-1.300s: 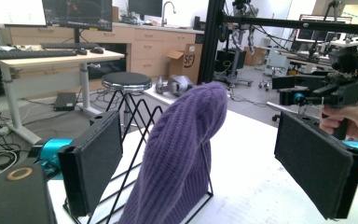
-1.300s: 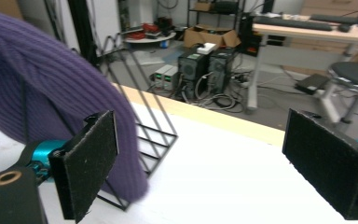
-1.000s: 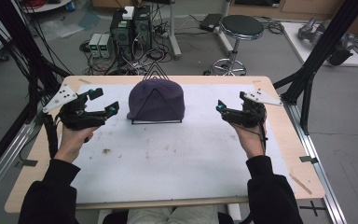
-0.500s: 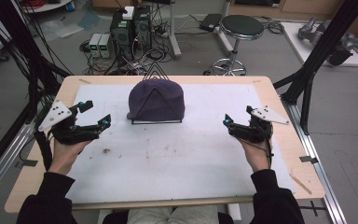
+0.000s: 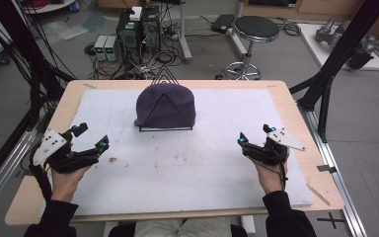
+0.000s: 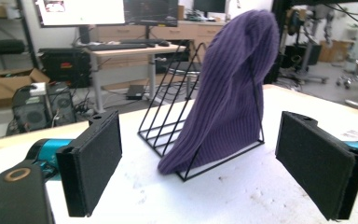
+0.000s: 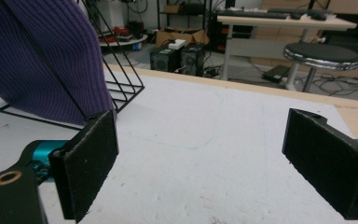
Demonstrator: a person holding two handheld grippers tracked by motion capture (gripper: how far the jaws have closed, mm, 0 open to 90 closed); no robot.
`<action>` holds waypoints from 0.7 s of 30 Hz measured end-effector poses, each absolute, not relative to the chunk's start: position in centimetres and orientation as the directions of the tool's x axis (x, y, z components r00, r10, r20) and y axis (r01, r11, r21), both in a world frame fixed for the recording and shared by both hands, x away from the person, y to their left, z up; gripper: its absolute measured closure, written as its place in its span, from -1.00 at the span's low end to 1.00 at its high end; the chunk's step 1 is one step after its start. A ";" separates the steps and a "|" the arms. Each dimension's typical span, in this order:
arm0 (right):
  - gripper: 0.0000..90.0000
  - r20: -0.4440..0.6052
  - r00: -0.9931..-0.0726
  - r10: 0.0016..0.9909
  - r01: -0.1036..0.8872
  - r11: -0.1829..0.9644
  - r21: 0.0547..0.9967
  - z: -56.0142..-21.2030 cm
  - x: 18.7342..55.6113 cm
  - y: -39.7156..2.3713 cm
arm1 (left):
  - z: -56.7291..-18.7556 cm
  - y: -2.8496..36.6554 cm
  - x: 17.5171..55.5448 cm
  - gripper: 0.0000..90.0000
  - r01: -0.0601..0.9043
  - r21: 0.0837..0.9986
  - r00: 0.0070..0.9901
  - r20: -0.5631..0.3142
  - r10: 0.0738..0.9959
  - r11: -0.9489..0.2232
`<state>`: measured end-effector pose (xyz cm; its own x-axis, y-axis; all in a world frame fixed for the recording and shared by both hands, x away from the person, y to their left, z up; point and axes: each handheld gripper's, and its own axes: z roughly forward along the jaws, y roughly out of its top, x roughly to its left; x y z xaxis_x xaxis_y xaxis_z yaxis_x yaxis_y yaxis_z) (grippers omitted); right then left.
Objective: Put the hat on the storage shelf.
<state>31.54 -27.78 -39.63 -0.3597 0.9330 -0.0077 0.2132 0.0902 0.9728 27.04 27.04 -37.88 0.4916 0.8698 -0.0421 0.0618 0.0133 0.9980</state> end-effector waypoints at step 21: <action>-0.78 0.013 -0.225 0.974 0.172 0.026 0.985 -44.1 29.1 -29.0 | -43.0 28.2 25.2 -0.67 0.084 0.996 0.342 -0.058 0.938 0.031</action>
